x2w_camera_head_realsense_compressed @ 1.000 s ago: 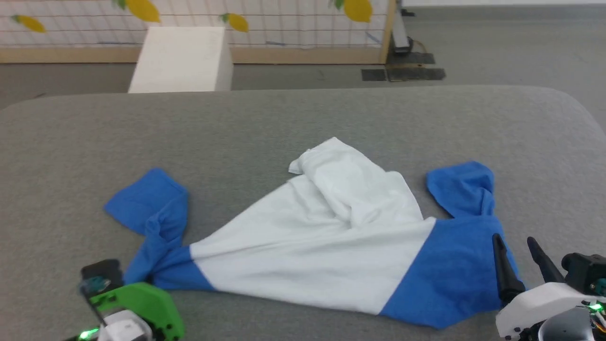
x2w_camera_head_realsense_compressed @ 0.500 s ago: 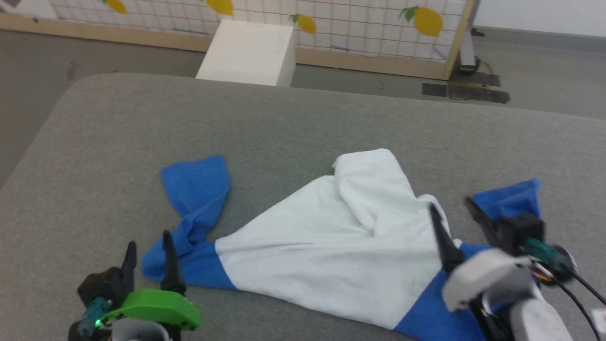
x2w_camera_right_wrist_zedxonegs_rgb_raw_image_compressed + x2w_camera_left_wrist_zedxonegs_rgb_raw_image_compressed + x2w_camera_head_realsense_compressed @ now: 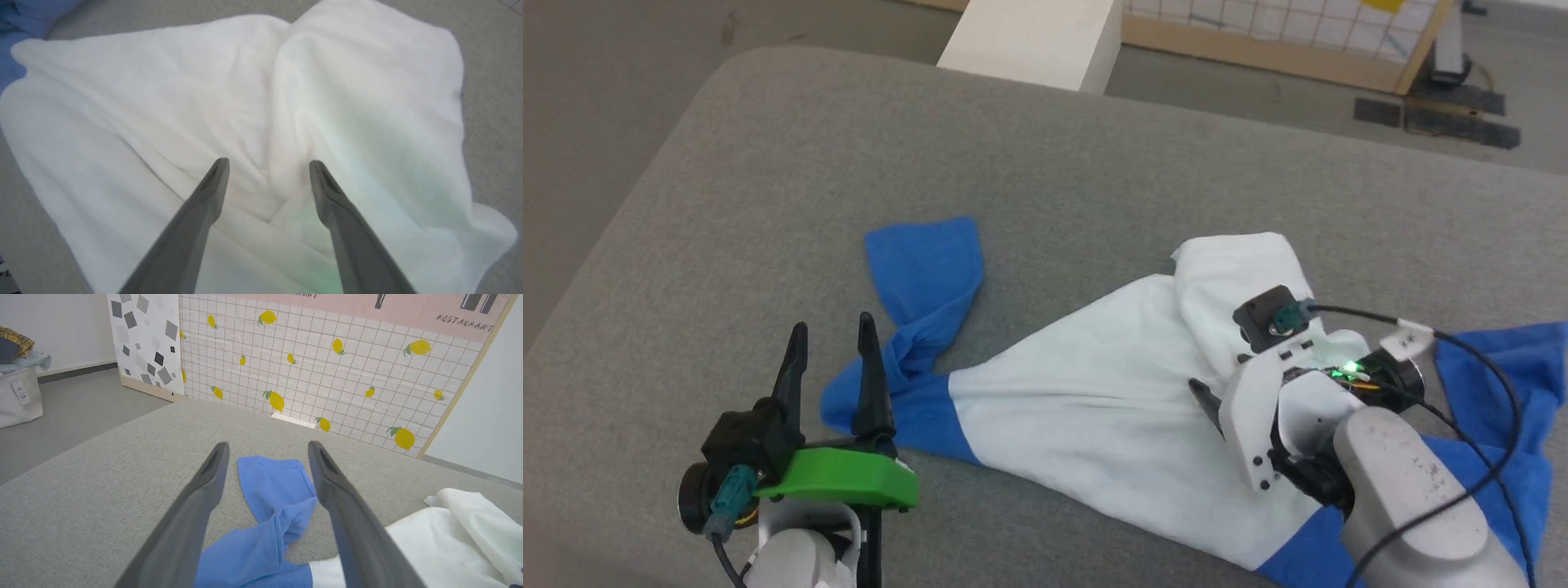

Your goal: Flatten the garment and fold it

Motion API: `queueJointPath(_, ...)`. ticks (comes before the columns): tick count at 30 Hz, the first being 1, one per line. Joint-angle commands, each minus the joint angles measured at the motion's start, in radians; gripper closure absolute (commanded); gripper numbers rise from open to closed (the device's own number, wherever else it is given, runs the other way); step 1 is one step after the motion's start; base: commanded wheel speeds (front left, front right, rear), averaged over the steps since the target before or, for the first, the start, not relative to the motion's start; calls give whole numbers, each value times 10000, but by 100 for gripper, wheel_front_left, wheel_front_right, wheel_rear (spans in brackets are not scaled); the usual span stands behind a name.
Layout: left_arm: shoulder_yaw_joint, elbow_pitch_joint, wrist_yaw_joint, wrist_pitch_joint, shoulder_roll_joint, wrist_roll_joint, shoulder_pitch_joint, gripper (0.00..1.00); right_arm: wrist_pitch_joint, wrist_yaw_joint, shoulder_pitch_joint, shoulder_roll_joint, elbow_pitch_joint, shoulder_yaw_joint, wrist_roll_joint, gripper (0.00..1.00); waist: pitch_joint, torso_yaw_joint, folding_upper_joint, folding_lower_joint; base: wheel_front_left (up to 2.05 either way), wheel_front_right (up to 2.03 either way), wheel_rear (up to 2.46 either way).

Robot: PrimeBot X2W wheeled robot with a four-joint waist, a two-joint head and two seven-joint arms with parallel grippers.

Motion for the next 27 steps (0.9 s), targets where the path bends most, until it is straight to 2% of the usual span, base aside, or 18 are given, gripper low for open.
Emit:
queueJointPath(1, -13, -3, -63, -45, -49, 62, -185, 0, 417, -15, -276, -142, 270, 70, 18, 0, 467, 442, 0, 0, 0, 0, 0)
queueJointPath(4, -167, 10, -1, -46, -62, -161, -257, 0, 1488, -15, -653, -292, 806, 263, 103, 0, 643, 570, 0, 0, 0, 0, 0)
queueJointPath(5, -232, 17, 33, -46, -63, -233, -281, 0, 1721, -15, -741, -332, 871, 334, 197, 33, 688, 607, 0, 0, 0, 0, 0)
queueJointPath(6, -305, 24, 74, -46, -64, -305, -311, 0, 1945, -15, -856, -397, 896, 418, 332, 79, 742, 646, 0, 0, 0, 0, 0)
queueJointPath(7, -361, 32, 105, -46, -64, -358, -337, 0, 2067, -15, -964, -496, 865, 526, 411, 100, 792, 680, 0, 0, 0, 0, 0)
queueJointPath(9, -460, 27, 163, -46, -65, -431, -408, 0, 2209, -15, -1218, -739, 740, 695, 620, 100, 890, 739, 0, 0, 0, 0, 0)
queueJointPath(12, -570, -3, 229, -46, -66, -509, -510, 0, 1790, -15, -1792, -1110, 418, 577, 848, 100, 1063, 806, 0, 0, 0, 0, 0)
queueJointPath(13, -657, -12, 270, -46, -66, -589, -630, 0, 1136, -15, -2512, -1341, 370, -90, 731, 100, 1256, 865, 0, 0, 0, 0, 0)
queueJointPath(18, -829, 9, 355, -47, -67, -751, -836, 0, -61, -15, -3902, -1448, 1075, -1870, -406, 100, 1593, 1000, 0, 0, 0, 0, 0)
queueJointPath(24, -1073, 38, 426, -47, -67, -891, -1020, 0, -808, -15, -4899, -1317, 2273, -3916, -2106, 100, 1892, 1172, 0, 0, 0, 0, 0)
queueJointPath(27, -1145, 82, 484, -47, -67, -929, -1049, 0, -991, -15, -4928, -1045, 2768, -4493, -2592, 100, 1910, 1169, 0, 0, 0, 0, 0)
